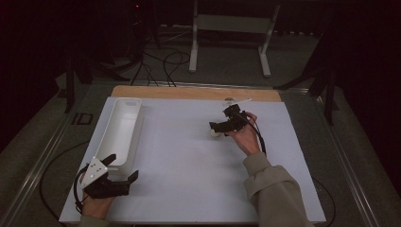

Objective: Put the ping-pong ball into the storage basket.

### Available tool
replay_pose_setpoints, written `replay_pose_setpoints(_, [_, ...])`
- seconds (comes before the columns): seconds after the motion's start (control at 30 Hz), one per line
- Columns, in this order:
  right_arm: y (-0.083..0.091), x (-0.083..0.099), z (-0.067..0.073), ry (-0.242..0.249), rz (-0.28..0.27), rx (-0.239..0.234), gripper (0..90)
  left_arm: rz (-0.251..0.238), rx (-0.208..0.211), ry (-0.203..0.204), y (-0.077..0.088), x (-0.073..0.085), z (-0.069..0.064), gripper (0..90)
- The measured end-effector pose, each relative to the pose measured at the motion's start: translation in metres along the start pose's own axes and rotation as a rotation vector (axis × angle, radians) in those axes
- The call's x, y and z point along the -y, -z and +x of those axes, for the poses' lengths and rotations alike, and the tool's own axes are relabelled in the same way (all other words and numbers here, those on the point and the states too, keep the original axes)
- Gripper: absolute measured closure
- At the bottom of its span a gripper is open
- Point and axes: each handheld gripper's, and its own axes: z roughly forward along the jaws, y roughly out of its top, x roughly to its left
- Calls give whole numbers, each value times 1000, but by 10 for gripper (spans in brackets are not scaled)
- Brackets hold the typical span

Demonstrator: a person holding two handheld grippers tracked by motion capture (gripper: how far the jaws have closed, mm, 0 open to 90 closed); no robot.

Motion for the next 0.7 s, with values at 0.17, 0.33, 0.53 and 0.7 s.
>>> replay_pose_setpoints(0.17, [-4, 1, 1, -3, 12, -2, 78, 1, 0, 0, 0, 0, 0, 0])
replay_pose_setpoints(0.33, [-8, 2, 2, -4, 27, -1, 78, 1, 1, -1, 0, 0, 0, 0])
replay_pose_setpoints(0.53, [-11, 3, 3, -5, 41, 4, 79, 1, 2, 0, 0, 0, 0, 0])
replay_pose_setpoints(0.7, [-14, 4, 4, -6, 47, 5, 79, 1, 2, 0, 0, 0, 0, 0])
